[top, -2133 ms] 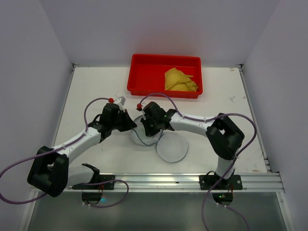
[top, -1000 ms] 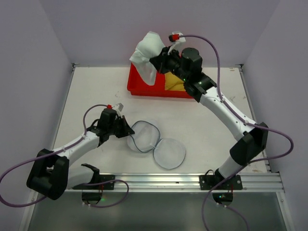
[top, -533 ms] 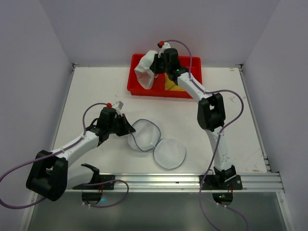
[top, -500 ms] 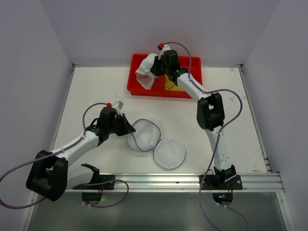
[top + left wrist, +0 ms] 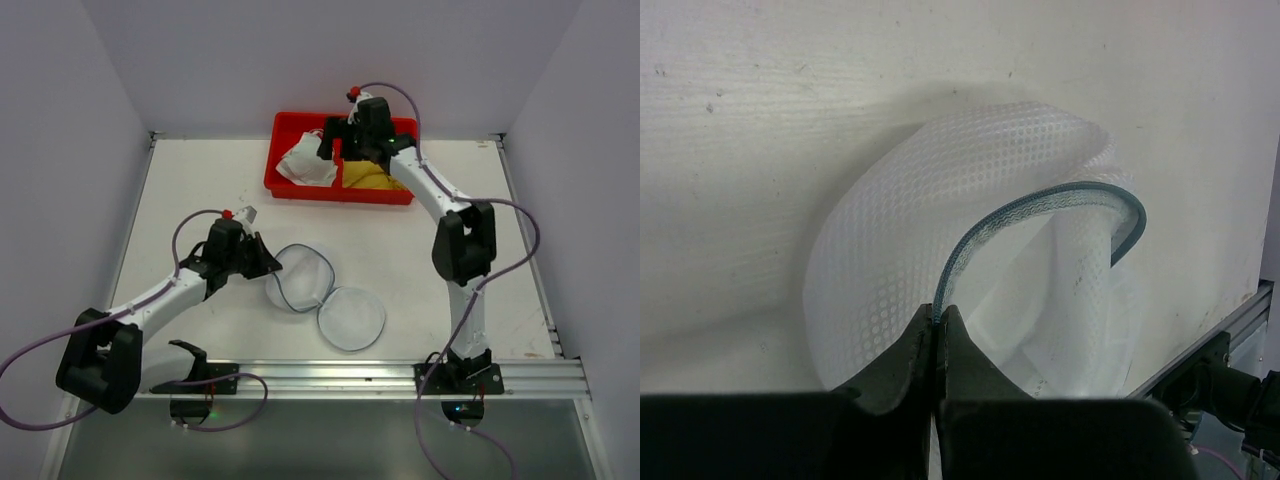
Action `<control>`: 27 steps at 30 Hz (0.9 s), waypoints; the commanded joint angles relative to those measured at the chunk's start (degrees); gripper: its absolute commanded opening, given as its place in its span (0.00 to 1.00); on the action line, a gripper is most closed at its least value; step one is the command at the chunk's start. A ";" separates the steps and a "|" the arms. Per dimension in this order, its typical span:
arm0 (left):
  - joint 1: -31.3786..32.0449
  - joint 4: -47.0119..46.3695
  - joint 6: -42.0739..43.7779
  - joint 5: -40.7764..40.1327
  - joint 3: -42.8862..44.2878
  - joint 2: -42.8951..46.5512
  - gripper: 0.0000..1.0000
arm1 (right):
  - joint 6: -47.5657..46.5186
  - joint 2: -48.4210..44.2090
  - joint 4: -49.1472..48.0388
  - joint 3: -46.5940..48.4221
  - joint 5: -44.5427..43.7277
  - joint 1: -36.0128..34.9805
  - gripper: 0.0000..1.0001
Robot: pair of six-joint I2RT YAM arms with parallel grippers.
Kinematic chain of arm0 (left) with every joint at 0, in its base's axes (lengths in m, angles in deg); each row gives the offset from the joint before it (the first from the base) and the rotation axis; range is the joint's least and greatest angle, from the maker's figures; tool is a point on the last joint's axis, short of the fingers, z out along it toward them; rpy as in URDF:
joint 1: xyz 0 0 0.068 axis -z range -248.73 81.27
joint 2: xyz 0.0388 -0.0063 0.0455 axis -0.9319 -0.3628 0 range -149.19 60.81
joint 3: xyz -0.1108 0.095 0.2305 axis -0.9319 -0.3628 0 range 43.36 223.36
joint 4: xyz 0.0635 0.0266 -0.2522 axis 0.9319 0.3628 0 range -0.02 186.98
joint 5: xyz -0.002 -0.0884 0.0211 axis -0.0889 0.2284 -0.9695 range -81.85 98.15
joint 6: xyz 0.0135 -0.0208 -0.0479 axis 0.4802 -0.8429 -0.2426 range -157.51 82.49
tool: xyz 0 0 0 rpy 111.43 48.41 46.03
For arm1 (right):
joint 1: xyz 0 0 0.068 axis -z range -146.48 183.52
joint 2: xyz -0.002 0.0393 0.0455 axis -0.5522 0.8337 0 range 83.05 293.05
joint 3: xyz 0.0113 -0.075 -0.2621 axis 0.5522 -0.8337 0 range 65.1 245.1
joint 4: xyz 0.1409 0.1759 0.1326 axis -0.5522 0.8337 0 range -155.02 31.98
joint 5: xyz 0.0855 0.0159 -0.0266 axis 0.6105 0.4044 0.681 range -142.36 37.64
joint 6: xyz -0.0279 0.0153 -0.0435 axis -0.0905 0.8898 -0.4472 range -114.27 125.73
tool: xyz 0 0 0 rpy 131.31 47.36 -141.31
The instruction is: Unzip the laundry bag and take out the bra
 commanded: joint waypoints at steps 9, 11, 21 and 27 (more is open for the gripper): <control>0.22 -2.26 -0.01 -1.70 2.57 -3.10 0.00 | 11.99 -49.12 5.16 -51.45 -0.66 -0.31 0.98; 0.22 -2.44 -0.36 -2.14 2.92 -4.06 0.00 | 15.41 -53.46 6.13 -59.06 2.15 -1.01 0.96; 0.13 -9.63 -8.61 -6.01 3.19 -6.44 0.00 | 23.78 -66.05 13.77 -81.85 3.57 -7.52 0.96; 0.13 -11.41 -10.91 -6.44 2.75 -7.41 0.00 | 24.84 -59.56 6.49 -83.35 9.37 -8.66 0.89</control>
